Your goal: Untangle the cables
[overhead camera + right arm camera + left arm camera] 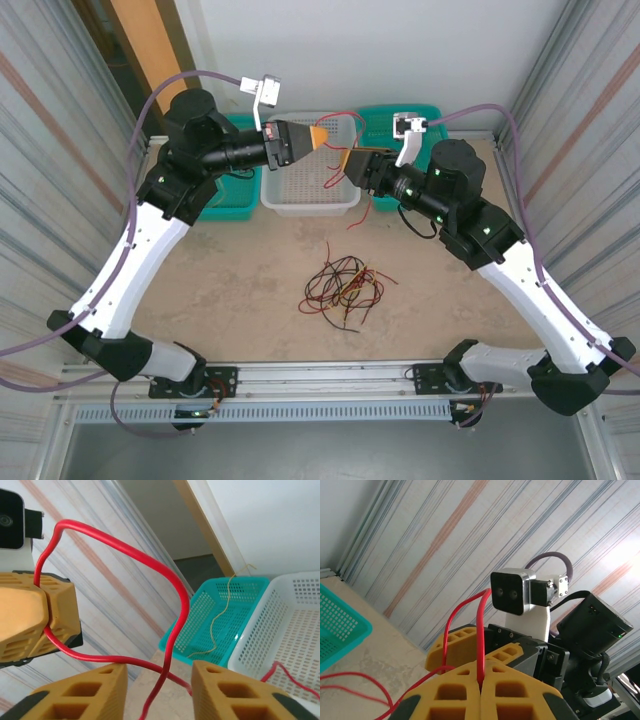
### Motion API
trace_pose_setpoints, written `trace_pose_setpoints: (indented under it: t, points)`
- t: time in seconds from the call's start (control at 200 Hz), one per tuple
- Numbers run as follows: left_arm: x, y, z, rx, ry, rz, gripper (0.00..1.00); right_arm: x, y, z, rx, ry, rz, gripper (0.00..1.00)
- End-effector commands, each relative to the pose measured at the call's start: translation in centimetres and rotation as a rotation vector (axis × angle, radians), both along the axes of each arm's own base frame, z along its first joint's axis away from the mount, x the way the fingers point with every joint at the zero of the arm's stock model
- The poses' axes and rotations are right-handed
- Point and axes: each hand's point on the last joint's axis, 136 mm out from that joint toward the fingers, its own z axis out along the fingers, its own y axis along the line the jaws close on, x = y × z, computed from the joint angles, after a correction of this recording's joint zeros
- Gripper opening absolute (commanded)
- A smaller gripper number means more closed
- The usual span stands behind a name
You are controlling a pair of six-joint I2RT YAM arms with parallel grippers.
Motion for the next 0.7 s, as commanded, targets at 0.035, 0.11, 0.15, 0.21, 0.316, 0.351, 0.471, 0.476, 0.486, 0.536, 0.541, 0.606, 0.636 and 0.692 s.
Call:
trace_pose_setpoints:
  t: [0.035, 0.11, 0.15, 0.21, 0.316, 0.351, 0.471, 0.476, 0.486, 0.536, 0.541, 0.606, 0.636, 0.692]
  points:
    - [-1.2, 1.1, 1.3, -0.012, -0.067, 0.009, 0.0, -0.7, -1.2, 2.1, 0.031, -0.062, -0.016, 0.2]
    - [-1.0, 1.3, 1.2, -0.006, -0.07, 0.024, 0.0, -0.7, -1.6, 2.0, 0.017, -0.055, -0.031, 0.08]
    - [-0.9, 1.6, 1.2, -0.005, -0.068, 0.032, 0.0, -0.8, -1.8, 1.9, 0.011, -0.055, -0.034, 0.06]
    - [-0.7, 1.9, 1.2, -0.006, -0.068, 0.042, 0.0, -0.9, -2.0, 1.8, 0.005, -0.058, -0.037, 0.03]
    - [-0.7, 2.1, 1.1, -0.006, -0.067, 0.044, 0.0, -0.9, -2.4, 1.7, -0.002, -0.056, -0.046, 0.0]
    - [-0.7, 2.1, 1.0, -0.003, -0.067, 0.045, 0.0, -0.9, -2.5, 1.8, -0.002, -0.059, -0.05, 0.0]
    - [-0.4, 2.2, 0.2, 0.013, -0.054, 0.057, 0.0, -0.9, -2.8, 2.2, -0.003, -0.071, -0.051, 0.0]
    - [-0.4, 2.2, 0.1, 0.014, -0.051, 0.057, 0.0, -0.9, -2.8, 2.3, -0.002, -0.072, -0.05, 0.0]
    - [-0.4, 2.2, 0.1, 0.014, -0.052, 0.056, 0.0, -0.9, -2.8, 2.3, -0.003, -0.071, -0.05, 0.0]
    - [-0.4, 2.1, -0.2, 0.017, -0.046, 0.051, 0.0, -0.9, -2.6, 2.3, -0.002, -0.068, -0.04, 0.0]
    - [-0.5, 2.1, -0.2, 0.017, -0.046, 0.05, 0.0, -0.9, -2.6, 2.3, -0.002, -0.069, -0.038, 0.0]
    - [-0.5, 2.1, -0.3, 0.017, -0.042, 0.048, 0.0, -0.8, -2.0, 1.9, -0.008, -0.052, -0.015, 0.1]
    - [-0.5, 2.1, -0.3, 0.016, -0.043, 0.049, 0.0, -0.6, -1.7, 1.6, -0.01, -0.041, -0.006, 0.2]
    - [-0.6, 2.1, -0.3, 0.015, -0.042, 0.045, 0.0, -0.2, -1.1, 1.2, -0.014, -0.024, 0.005, 0.4]
